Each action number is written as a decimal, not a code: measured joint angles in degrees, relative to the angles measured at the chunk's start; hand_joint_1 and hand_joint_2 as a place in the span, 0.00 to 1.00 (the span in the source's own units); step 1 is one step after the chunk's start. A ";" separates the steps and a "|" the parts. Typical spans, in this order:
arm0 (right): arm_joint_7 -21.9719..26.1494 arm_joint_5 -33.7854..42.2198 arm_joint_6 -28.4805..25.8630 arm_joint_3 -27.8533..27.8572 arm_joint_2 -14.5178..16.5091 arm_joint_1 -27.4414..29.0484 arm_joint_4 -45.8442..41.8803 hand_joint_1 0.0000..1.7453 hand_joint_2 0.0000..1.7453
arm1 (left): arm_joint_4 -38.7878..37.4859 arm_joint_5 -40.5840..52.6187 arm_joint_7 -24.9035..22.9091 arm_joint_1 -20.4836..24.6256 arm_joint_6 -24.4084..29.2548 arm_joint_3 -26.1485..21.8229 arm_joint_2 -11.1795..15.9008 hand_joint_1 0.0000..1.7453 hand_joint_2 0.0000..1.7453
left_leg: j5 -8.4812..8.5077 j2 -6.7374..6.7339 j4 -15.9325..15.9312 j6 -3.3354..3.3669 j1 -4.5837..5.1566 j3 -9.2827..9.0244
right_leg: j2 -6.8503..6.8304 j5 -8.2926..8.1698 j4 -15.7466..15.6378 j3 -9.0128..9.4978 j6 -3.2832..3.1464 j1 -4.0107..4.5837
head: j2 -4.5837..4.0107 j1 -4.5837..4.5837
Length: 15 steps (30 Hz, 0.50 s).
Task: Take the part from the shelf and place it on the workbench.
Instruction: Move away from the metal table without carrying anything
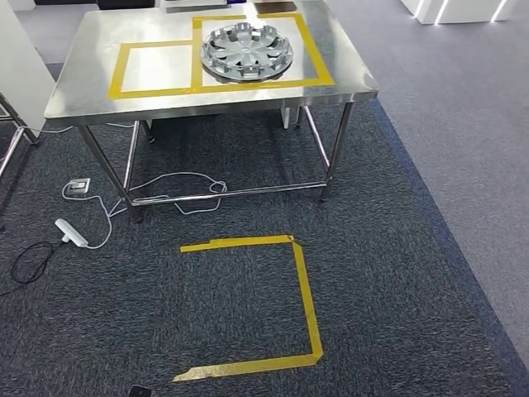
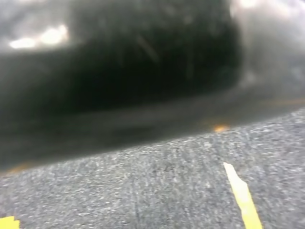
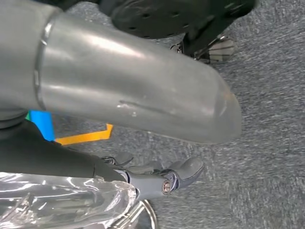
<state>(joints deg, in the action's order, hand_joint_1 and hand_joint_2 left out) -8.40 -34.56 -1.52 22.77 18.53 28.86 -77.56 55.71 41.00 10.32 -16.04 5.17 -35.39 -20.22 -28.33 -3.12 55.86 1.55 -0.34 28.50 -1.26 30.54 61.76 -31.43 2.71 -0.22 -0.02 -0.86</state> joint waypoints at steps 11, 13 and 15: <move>1.89 -2.23 1.33 4.20 0.04 -3.44 5.60 0.00 0.00 | -3.16 0.44 1.11 1.51 0.79 -1.41 0.39 0.00 0.00 | -8.50 2.43 16.14 -2.75 -0.15 6.73 | 1.55 -2.51 -6.37 2.40 -3.09 -0.08 | 0.00 0.57; 1.83 -2.28 1.39 4.44 0.04 -3.53 6.11 0.00 0.00 | -3.44 0.44 1.11 1.52 0.79 -1.45 0.48 0.00 0.00 | -6.31 2.54 15.46 -2.64 -0.15 6.61 | 2.61 -2.51 -6.25 2.42 -3.09 -0.04 | 0.00 0.57; 1.14 -2.15 1.75 4.55 0.05 -3.57 6.38 0.00 0.00 | -3.53 0.49 1.09 1.50 0.68 -1.50 0.62 0.00 0.00 | -1.83 3.63 8.30 -2.26 -0.16 3.66 | 3.69 -2.43 -6.05 2.31 -2.93 0.00 | 0.00 0.58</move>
<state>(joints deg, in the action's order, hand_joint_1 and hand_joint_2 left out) -7.26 -36.71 0.23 27.32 18.58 25.30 -71.18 52.18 41.48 11.41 -14.54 5.86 -36.89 -19.61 -30.16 0.50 64.16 -0.71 -0.50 32.15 2.43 28.10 55.71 -29.12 -0.23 -0.23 -0.02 -0.28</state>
